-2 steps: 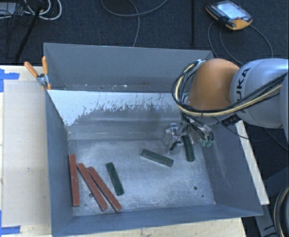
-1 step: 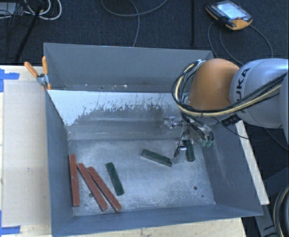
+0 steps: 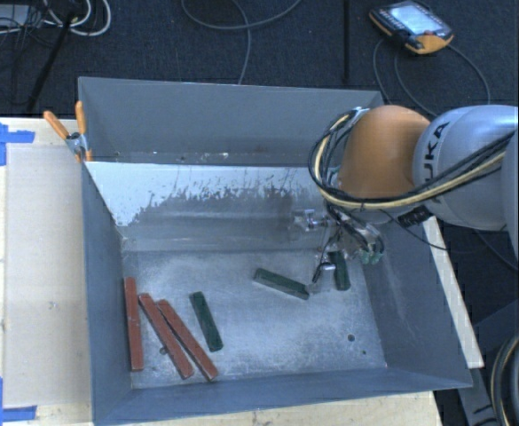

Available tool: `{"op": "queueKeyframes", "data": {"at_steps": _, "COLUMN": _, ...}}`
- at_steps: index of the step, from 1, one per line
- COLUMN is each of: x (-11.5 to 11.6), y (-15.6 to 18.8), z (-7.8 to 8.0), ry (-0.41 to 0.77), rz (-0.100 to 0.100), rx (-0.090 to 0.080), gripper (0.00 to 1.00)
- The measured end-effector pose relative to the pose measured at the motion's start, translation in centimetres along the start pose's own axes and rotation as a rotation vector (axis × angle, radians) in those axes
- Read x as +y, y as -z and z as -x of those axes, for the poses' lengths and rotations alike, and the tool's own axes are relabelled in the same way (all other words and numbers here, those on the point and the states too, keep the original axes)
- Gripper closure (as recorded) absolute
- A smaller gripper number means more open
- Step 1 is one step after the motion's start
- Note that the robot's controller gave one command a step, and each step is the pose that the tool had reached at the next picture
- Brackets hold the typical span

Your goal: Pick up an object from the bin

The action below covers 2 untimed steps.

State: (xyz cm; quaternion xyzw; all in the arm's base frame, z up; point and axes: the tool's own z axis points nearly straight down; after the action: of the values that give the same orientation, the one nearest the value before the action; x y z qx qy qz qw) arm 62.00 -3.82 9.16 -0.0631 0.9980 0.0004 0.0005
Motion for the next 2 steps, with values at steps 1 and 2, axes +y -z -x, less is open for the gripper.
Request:
{"op": "queueKeyframes", "data": {"at_steps": 1, "x": 4.2, "y": -1.6, "z": -3.8, "ry": -0.04, "rz": -0.001, "rx": 0.0, "gripper": 0.0}}
{"op": "queueKeyframes", "data": {"at_steps": 2, "x": 2.2, "y": -2.1, "z": -2.4, "ry": -0.116, "rz": 0.0, "rx": -0.002, "gripper": 1.0}}
